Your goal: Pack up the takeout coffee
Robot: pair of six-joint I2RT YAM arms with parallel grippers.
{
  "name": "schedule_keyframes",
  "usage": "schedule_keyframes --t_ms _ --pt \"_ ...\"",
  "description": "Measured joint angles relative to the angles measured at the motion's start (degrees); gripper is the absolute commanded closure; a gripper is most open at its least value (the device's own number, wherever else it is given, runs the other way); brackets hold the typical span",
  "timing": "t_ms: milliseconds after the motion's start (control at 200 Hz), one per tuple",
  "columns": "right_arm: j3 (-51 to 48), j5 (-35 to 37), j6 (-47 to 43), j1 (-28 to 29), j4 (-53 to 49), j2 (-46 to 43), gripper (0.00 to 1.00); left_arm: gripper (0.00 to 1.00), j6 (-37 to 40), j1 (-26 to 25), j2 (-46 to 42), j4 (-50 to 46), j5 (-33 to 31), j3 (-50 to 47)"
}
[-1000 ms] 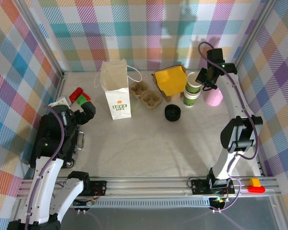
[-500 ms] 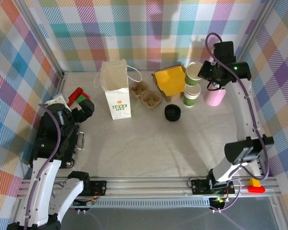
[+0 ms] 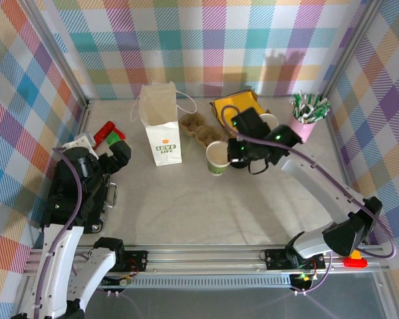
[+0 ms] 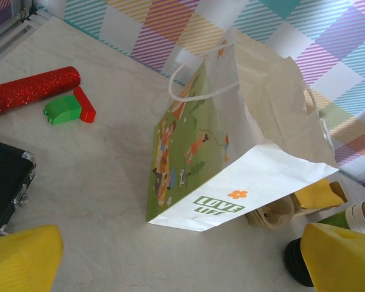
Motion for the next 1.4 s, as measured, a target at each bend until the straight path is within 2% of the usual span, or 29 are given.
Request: schedule_keyframes --t_ms 210,470,965,1145,1400 --pt "-8.15 0.79 3.85 5.40 4.63 0.04 1.00 0.00 -0.22 0.00 -0.02 -0.02 0.07 -0.87" --pt "-10.86 1.77 6.95 9.57 8.24 3.61 1.00 0.00 -0.63 0.00 -0.85 -0.13 0.26 -2.45" --pt "-13.42 3.45 8.87 11.69 11.15 8.52 1.00 0.00 -0.85 0.00 -2.21 -0.74 0.42 -2.78" --pt "-13.53 3.63 9.11 11.85 11.32 8.55 0.90 0.00 -0.85 0.00 -2.43 -1.40 0.44 -2.78" --pt "-13.14 4.44 9.68 12.04 10.58 8.59 0.66 0.00 -0.85 0.00 -2.38 -1.84 0.68 -2.34"
